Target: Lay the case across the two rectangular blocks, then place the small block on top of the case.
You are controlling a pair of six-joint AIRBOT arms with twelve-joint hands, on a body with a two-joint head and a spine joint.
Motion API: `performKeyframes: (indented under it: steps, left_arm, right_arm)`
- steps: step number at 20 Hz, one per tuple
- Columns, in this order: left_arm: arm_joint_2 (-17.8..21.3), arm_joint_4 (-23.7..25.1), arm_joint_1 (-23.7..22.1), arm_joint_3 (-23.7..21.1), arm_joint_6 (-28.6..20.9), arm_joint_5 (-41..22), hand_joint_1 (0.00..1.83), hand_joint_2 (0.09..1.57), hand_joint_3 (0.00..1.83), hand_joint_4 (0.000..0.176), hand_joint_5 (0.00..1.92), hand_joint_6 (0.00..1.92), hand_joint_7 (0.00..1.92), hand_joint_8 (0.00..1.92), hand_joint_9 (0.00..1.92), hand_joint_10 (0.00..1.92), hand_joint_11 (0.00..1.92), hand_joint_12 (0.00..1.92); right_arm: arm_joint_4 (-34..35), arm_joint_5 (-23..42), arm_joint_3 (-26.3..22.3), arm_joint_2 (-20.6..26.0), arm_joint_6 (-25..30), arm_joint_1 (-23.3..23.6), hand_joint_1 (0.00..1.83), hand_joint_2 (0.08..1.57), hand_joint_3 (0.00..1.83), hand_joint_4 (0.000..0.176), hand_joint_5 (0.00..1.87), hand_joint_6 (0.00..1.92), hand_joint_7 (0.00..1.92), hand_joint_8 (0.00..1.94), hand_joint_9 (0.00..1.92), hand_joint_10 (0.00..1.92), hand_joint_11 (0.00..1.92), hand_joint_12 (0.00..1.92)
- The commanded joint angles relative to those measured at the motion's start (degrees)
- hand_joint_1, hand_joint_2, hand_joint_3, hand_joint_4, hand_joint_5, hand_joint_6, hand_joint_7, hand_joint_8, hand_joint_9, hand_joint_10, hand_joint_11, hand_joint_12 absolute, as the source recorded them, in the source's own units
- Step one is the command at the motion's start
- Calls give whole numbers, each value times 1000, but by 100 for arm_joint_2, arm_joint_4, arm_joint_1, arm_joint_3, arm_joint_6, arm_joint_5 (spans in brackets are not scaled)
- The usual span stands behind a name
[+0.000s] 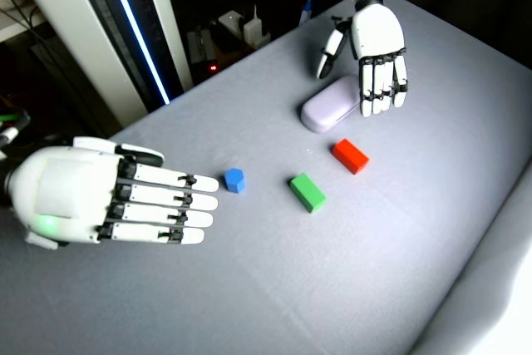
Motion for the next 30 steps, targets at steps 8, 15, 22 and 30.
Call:
performKeyframes:
  steps: [8, 15, 22, 30]
  left_arm:
    - [46, -14, -219, -115, 20, -1095, 1307, 1015, 0, 0, 1227, 364, 1247, 742, 1347, 515, 1084, 1210]
    - [50, 461, -1004, -105, -235, -1638, 1293, 1023, 1, 0, 1155, 532, 1254, 696, 1292, 390, 959, 1121]
    - [-1044, 918, -2242, 808, -255, -526, 1395, 1060, 0, 0, 973, 869, 1177, 629, 1035, 1041, 936, 865]
    - [-1686, 759, -2499, 1367, -259, -138, 1393, 1060, 0, 0, 1011, 905, 1167, 628, 1000, 1039, 872, 929]
  right_arm:
    - [156, 626, 28, 17, 56, 73, 630, 1288, 2, 0, 332, 1, 272, 0, 285, 9, 57, 663]
    - [157, 621, 28, 9, 57, 73, 607, 1281, 0, 0, 339, 3, 276, 2, 281, 2, 49, 669]
    - [156, 621, 60, -14, 57, 90, 599, 1272, 0, 0, 340, 3, 272, 4, 270, 9, 32, 712]
    - [99, 603, 104, -57, 57, 139, 609, 1286, 2, 0, 336, 0, 278, 3, 266, 3, 0, 725]
